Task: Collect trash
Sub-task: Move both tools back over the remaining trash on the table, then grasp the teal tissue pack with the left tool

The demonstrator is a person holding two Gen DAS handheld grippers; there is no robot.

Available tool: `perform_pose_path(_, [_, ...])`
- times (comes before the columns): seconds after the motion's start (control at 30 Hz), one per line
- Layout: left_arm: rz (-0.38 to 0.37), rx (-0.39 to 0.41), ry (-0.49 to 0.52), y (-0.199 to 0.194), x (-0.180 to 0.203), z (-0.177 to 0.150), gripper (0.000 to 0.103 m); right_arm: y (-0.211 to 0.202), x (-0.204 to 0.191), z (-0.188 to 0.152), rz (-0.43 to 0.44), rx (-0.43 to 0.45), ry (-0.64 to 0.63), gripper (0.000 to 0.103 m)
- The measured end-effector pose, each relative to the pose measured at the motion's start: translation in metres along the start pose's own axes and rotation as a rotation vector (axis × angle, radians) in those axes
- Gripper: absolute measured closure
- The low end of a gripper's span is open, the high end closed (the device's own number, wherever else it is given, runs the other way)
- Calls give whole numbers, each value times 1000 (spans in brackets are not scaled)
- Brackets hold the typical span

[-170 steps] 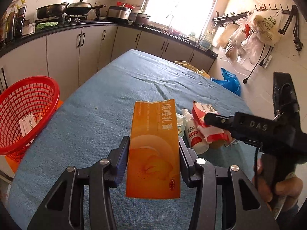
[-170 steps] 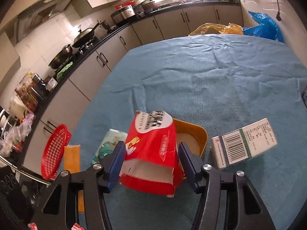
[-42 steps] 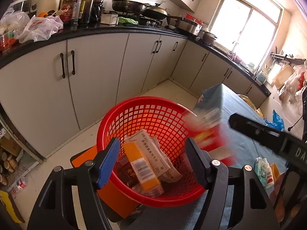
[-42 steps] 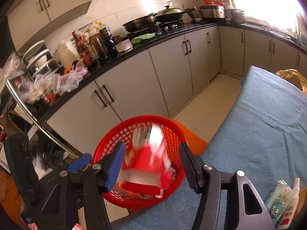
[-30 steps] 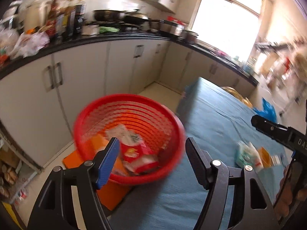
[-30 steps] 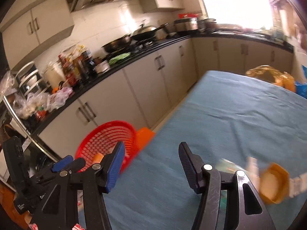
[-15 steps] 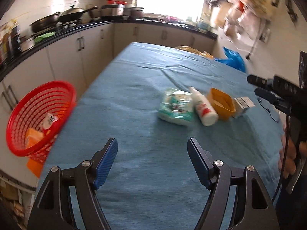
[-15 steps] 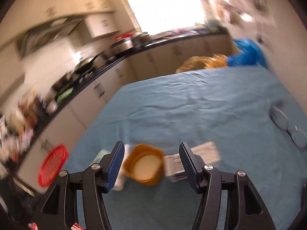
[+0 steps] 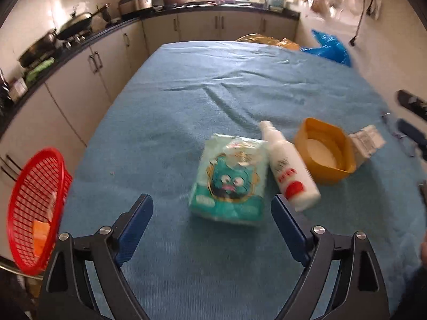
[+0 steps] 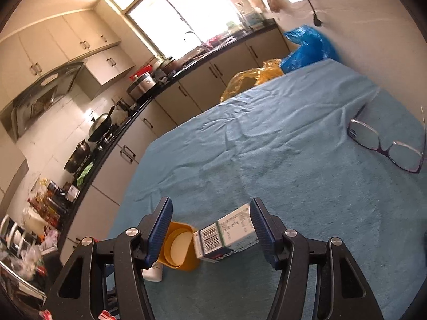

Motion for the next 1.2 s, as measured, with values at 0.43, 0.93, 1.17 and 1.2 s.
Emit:
perform_pose_path(0.43, [-22,46,-110,18,-13,6,54,32,39,-13,-71,-123,110,39])
perform_pose_path(0.93, [-28,53,-116,16,-15,7,54,-10,-28,-90,185,-370,-133,46])
perform_pose_path(1.17, [-28,64,-112,14,-16,7,54,-5,-38,-45,8,-167,-442,45])
perform_pose_path(1.2, [-29,61,-115,15,-16,7,54,3,-40,-39,-7,-159,-450,44])
Point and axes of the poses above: each gripper's, at about its wrist camera, not at the fingertips, and y roughly the way its jaws point, x to its right, z to its top, the point moved 6 cm from there along y, roughly the way its jaws point, and after that the axes turned 10 degrees about x, right-handed, at the moved point
